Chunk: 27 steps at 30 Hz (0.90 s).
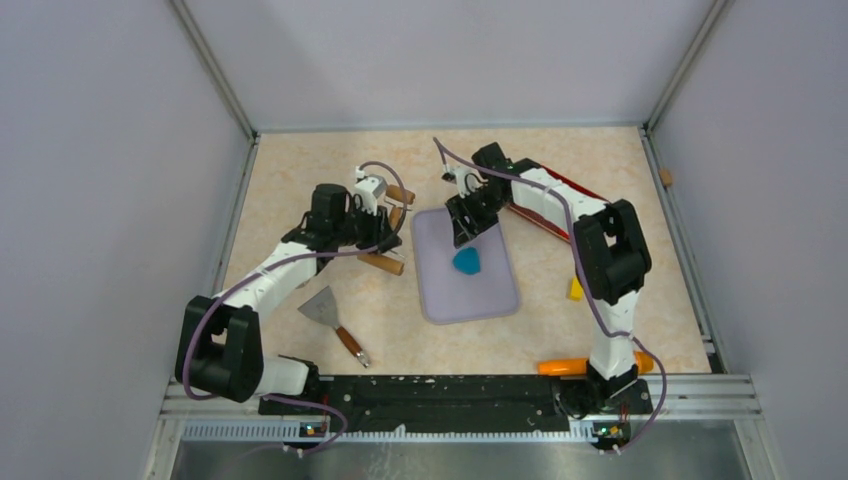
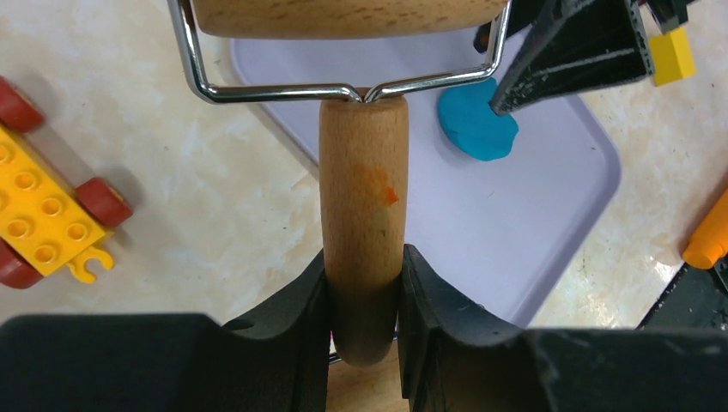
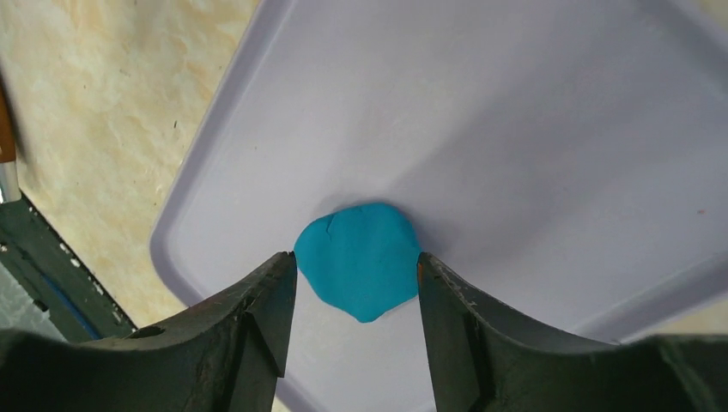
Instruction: Roll out the dumpling wrappers from the dough
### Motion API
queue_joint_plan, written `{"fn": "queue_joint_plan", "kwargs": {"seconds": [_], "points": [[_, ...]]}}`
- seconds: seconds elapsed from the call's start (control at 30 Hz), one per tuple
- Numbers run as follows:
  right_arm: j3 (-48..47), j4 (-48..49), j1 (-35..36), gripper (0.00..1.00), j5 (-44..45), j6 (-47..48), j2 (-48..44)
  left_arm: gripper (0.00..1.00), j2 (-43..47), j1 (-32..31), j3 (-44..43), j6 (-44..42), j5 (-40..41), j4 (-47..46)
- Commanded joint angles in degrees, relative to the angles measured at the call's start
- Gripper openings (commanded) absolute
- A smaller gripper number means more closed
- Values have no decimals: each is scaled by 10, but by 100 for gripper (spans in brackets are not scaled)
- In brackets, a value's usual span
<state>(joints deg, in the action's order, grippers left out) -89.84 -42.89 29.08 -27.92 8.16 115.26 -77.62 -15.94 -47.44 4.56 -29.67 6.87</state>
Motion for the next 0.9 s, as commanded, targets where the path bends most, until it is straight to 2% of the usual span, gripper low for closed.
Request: {"fn": "queue_joint_plan", "kwargs": {"seconds": [0.0, 0.2, 0.33, 0.4, 0.5, 0.63, 0.87], "points": [[-45, 12, -5, 56, 27, 13, -21, 0, 0, -14, -27, -24, -41, -42], [-32, 10, -36, 55, 5, 12, -76, 0, 0, -55, -40, -74, -57, -53], [75, 133, -99, 55, -31, -113, -215, 0, -1, -106, -39, -127, -63, -99], [116, 158, -113, 56, -53, -158, -256, 0, -15, -133, -47, -150, -66, -116], [128, 148, -114, 56, -106, -211, -263, 0, -44, -172, -57, -196, -87, -143], [163, 196, -118, 59, -158, -277, -285, 0, -98, -190, -82, -197, -120, -172], [169, 146, -122, 64, -199, -254, -281, 0, -165, -206, -146, -239, -133, -141]]}}
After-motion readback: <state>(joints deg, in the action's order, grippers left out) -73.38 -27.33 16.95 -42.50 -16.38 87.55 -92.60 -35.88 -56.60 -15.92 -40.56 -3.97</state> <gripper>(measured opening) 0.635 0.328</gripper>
